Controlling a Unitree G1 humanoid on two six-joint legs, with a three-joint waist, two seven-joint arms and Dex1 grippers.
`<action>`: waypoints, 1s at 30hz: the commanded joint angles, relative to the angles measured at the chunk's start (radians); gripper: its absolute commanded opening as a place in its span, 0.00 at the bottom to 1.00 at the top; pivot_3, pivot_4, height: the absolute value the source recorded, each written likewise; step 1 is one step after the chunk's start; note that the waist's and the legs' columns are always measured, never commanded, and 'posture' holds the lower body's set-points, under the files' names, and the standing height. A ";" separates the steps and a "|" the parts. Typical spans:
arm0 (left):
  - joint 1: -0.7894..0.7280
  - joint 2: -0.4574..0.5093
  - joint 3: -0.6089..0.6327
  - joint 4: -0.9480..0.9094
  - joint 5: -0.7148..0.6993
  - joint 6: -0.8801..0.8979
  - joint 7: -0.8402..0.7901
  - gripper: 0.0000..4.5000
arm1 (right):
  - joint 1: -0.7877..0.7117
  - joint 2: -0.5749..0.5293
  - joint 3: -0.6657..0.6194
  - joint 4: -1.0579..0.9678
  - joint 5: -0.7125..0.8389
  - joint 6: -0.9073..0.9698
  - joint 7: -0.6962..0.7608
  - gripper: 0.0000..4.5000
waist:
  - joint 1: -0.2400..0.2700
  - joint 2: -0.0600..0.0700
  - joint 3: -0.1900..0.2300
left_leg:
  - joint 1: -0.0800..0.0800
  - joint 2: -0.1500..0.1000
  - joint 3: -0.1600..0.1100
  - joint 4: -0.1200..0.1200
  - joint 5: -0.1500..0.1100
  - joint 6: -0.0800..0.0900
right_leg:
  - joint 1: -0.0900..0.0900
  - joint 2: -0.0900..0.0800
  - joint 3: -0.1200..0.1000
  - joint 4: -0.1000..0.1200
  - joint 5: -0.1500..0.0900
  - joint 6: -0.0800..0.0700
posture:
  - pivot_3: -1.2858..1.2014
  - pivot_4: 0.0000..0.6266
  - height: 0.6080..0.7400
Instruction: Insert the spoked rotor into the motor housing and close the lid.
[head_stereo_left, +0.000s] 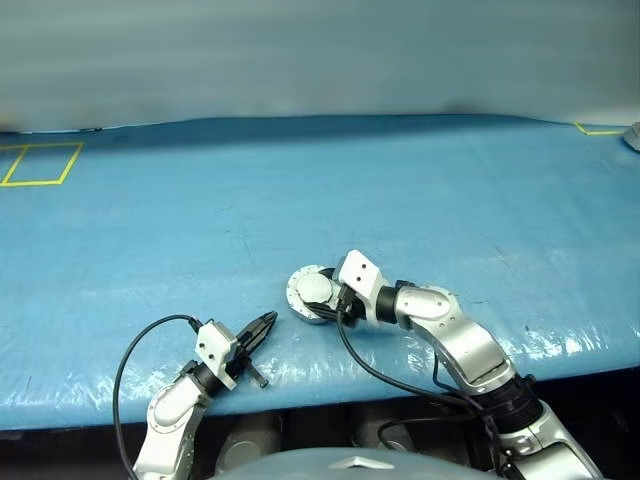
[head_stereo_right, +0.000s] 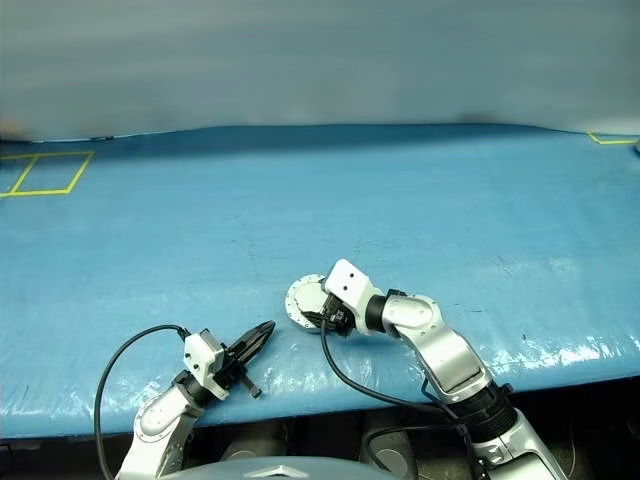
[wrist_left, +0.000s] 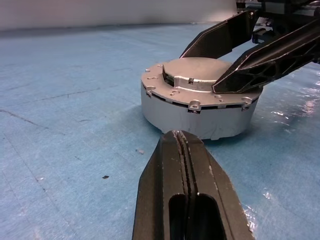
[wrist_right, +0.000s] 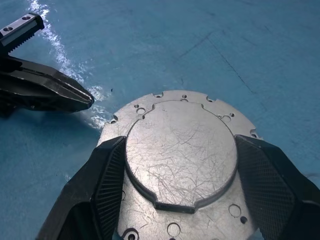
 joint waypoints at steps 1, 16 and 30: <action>0.004 0.003 -0.012 -0.073 0.010 0.028 0.020 0.00 | 0.005 -0.025 0.015 0.042 -0.040 0.022 -0.006 0.68 | 0.001 0.000 0.000 | 0.000 0.000 0.000 0.000 0.000 0.000 | 0.000 0.000 0.000 0.000 0.000 0.000 | 0.52 0.24 1.00; -0.004 0.030 0.068 -0.157 -0.133 0.313 0.076 0.00 | 0.029 0.000 0.015 0.034 -0.024 0.039 -0.027 0.68 | 0.000 0.000 0.000 | 0.000 0.000 -0.001 0.000 0.000 0.000 | 0.000 0.000 0.000 0.000 0.000 0.000 | 0.52 0.24 1.00; -0.210 0.082 0.109 -0.424 -0.492 1.039 0.219 0.00 | 0.039 -0.002 0.016 0.029 -0.030 0.044 -0.040 0.68 | 0.000 -0.001 -0.001 | 0.000 0.000 -0.002 0.000 0.000 0.000 | 0.001 0.004 -0.001 -0.001 0.000 0.000 | 0.52 0.24 1.00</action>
